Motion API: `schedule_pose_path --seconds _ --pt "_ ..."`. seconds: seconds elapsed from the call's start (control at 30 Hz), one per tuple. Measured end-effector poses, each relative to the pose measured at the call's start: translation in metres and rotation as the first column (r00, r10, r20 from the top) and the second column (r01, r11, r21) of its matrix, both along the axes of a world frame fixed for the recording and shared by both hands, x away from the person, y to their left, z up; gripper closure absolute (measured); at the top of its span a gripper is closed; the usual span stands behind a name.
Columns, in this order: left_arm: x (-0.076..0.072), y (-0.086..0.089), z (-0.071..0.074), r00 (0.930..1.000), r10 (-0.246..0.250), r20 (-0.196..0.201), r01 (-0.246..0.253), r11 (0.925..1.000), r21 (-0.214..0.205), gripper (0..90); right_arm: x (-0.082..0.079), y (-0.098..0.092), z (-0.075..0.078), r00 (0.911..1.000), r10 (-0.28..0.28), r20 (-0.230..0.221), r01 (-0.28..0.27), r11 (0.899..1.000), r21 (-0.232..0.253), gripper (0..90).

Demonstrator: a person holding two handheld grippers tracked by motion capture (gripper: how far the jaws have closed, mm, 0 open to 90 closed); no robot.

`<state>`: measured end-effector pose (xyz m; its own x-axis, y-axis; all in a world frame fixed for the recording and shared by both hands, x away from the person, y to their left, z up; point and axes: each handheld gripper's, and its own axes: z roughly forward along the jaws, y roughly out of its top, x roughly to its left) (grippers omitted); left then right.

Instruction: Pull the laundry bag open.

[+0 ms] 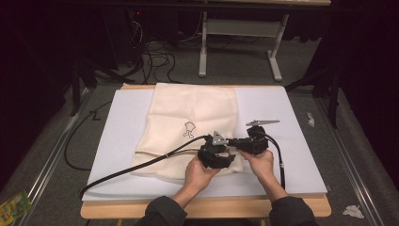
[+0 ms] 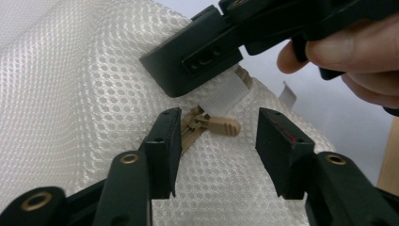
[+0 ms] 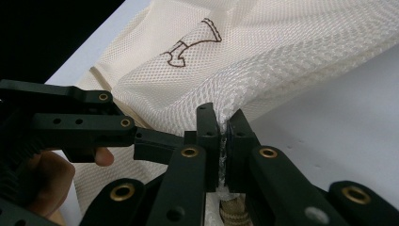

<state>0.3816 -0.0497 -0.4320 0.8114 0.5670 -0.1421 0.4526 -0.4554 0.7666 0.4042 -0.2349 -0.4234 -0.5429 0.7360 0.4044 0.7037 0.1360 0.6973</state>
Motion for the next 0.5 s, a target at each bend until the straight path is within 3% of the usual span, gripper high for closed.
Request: schedule_pose_path --seconds 0.5 --pt "-0.0020 0.0009 -0.0002 0.9997 -0.009 0.021 0.009 0.9999 0.014 75.2 -0.0005 -0.0002 -0.0004 1.0000 -0.004 0.000 0.004 1.000 -0.004 88.6"
